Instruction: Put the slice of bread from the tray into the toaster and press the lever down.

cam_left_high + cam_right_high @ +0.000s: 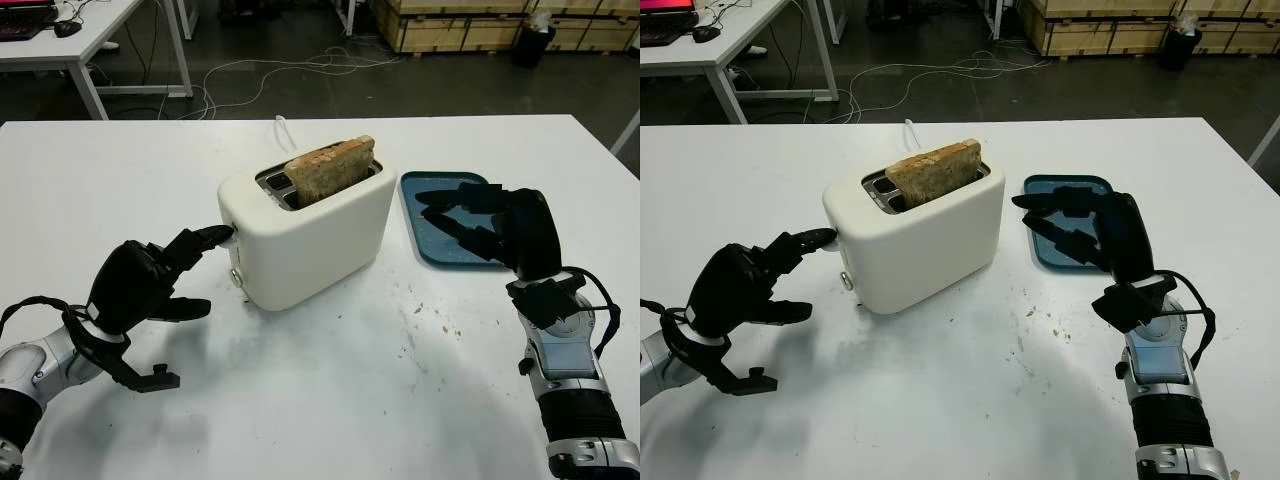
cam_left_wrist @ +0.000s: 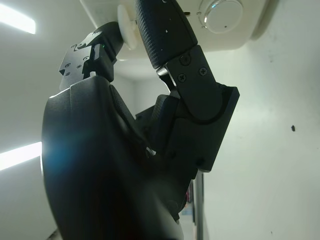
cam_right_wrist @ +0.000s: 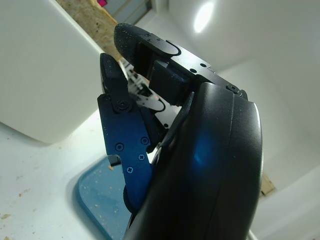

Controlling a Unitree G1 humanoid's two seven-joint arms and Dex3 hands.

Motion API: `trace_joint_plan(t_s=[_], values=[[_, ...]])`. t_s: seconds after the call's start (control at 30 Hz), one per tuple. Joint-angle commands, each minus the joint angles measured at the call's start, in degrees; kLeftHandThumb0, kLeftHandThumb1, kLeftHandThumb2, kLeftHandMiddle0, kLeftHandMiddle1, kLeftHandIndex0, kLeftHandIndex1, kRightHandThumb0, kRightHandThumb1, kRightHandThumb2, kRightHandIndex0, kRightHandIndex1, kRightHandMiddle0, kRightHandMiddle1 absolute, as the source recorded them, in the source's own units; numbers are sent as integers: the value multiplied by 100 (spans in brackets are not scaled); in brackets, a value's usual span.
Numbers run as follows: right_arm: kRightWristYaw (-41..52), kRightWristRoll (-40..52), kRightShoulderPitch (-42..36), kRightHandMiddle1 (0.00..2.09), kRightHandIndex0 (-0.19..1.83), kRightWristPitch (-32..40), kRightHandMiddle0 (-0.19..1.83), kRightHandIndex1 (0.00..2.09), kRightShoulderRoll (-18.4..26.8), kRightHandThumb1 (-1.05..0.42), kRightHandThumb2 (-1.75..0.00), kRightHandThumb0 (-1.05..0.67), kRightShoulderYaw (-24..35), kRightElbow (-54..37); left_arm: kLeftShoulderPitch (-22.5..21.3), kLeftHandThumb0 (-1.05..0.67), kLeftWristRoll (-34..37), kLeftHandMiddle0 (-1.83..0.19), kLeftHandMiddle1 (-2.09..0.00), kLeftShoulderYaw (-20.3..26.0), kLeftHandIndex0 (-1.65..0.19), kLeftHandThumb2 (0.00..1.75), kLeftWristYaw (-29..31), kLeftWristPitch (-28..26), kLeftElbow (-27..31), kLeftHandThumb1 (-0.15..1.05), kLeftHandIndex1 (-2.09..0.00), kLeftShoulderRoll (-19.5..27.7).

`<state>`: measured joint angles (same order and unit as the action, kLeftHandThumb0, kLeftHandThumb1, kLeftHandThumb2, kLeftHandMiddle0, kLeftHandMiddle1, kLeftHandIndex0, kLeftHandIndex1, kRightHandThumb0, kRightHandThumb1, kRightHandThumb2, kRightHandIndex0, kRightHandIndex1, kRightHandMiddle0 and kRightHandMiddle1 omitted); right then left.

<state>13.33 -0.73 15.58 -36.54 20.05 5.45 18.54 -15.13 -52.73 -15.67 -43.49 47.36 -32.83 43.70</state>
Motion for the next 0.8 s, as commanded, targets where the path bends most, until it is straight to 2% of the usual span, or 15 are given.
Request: trace_joint_plan(t_s=[0.0,0.27,0.77], values=[[11,37,37,1,83,13,113,91,-11,-92,-4,-24,-10,-50,-97,-100,93,-157,-175,-42,0,100,272,-96,158,92,-31,-93],[67,102,37,1,83,39,113,91,-20,-92,-4,-23,-4,-75,-108,-100,259,-157,-175,-26,0,95,522,-18,229,92,-46,-44],[18,21,52,1,83,49,112,88,-3,-92,-4,-24,17,-73,-142,-102,308,-157,-175,-18,0,92,728,144,243,92,-45,18]])
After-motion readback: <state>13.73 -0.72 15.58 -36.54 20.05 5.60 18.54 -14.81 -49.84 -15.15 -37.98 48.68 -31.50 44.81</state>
